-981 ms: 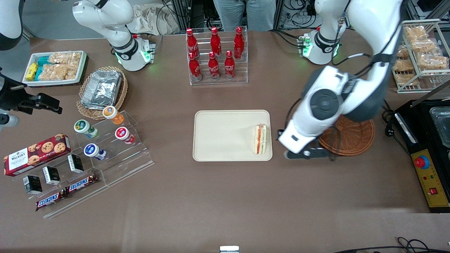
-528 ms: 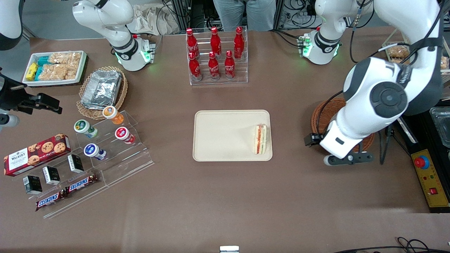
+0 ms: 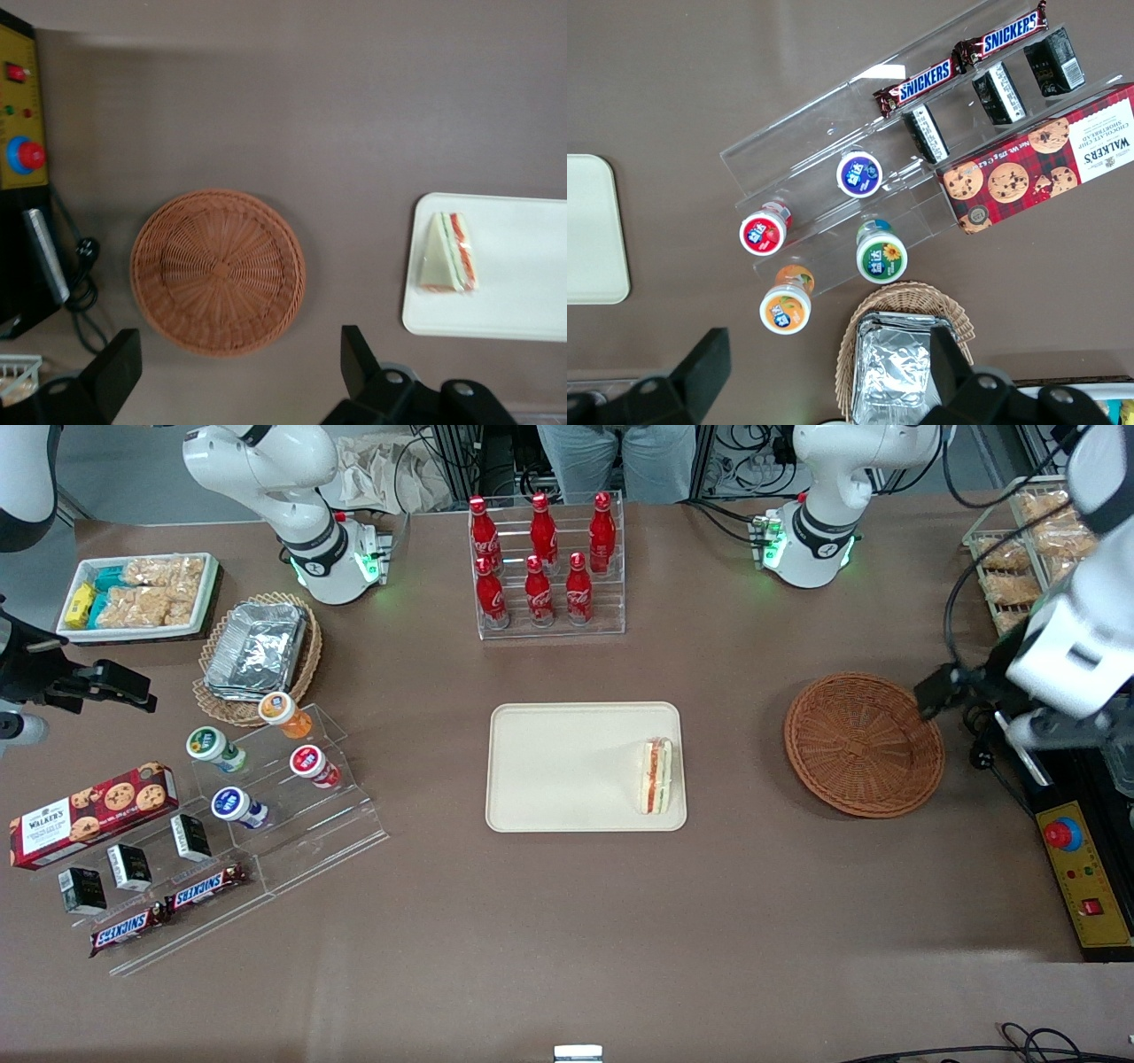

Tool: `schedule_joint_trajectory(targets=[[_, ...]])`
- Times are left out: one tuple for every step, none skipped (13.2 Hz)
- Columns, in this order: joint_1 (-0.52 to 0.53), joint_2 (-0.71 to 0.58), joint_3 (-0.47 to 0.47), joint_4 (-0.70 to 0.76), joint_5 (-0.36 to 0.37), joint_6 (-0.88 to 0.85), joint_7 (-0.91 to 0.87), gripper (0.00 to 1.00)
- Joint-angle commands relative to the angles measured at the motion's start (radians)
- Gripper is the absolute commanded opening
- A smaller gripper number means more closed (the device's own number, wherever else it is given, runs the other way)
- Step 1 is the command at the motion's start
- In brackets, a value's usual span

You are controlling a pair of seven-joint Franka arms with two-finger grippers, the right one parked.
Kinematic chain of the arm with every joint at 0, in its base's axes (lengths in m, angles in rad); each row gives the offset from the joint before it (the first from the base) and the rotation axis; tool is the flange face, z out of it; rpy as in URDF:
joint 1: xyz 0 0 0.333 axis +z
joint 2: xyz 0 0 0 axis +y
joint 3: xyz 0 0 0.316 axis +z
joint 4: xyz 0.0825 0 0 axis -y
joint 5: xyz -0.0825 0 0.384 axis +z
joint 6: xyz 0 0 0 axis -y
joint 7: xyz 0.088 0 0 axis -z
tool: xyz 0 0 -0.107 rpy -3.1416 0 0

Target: Place sandwich from basket to tray

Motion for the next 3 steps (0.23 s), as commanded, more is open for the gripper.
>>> schedule_joint_trajectory(targets=[[-0.028,-0.117,0.05,-0.083,-0.055,-0.036,0.006,1.0],[-0.036,-0.112,0.052,-0.071,-0.06,-0.047,0.009,1.0],[-0.048,-0.112,0.053,-0.077,-0.057,-0.048,0.006,1.0]])
